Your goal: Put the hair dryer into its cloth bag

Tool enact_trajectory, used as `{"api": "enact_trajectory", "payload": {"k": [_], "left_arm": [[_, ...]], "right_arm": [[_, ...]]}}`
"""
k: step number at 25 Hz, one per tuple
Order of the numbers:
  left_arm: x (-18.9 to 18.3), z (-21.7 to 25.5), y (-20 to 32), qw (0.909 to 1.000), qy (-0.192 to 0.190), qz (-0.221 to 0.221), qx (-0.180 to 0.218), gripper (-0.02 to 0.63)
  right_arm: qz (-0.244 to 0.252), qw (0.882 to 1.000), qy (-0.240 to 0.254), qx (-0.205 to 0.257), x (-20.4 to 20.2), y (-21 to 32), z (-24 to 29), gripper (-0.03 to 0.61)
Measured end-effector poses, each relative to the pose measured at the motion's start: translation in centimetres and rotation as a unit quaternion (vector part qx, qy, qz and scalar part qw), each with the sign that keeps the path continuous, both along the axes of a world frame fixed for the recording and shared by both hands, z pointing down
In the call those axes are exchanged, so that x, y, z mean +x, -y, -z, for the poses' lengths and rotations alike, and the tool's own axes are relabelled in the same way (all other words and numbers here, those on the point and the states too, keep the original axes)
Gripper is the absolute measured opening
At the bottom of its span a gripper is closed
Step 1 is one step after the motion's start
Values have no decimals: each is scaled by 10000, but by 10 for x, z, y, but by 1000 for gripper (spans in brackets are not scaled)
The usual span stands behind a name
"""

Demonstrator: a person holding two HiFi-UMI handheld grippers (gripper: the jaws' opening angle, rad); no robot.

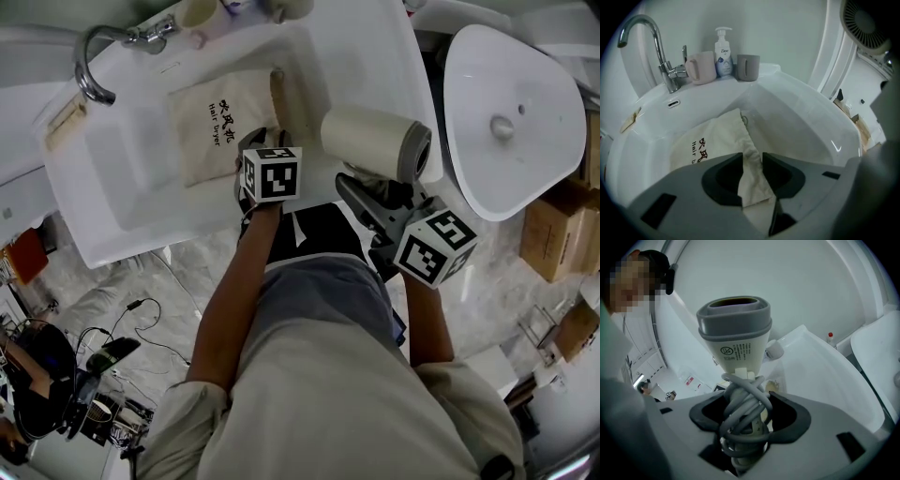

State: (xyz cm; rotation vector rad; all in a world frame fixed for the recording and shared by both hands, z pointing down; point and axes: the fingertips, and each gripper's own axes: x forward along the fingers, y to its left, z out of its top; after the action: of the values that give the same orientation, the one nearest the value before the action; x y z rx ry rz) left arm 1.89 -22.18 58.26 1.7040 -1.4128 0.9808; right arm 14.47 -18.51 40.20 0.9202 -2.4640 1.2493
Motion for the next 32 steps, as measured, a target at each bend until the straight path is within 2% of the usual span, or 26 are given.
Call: {"api": "enact_trajectory", "payload": {"k": [2,3,6,9,13,21,26,32], "left_arm": [[-3,4,-1,9999,-106,53,44,75],[-4,6,-2,9998,-163,82,64,55],[-7,14,-4,9993,-299,166,147,39],[-14,24,-6,9986,-384,263,249,32],[-23,32,-9,9953,-777,482,314,28],[-44,46,-19,9905,-1053,720,507,25],[-60,53,-29,9869,-1251,836,588,25],[-68,59,-41,9808,-1539,964,716,25]], "right_arm": [[51,10000,-41,-30,-1,3,-5,267],[85,9999,-74,-44,-2,3,-7,267],[211,9996,-179,-83,-3,6,-13,267],[329,9991,-218,-130,-6,9,-17,267],[450,9984,-214,-258,-14,11,-25,267],[805,9942,-283,-656,-25,9,-41,267],[1034,9873,-82,-1204,-42,-2,-50,267],[1483,9721,14,-1816,-63,-24,-62,267]]}}
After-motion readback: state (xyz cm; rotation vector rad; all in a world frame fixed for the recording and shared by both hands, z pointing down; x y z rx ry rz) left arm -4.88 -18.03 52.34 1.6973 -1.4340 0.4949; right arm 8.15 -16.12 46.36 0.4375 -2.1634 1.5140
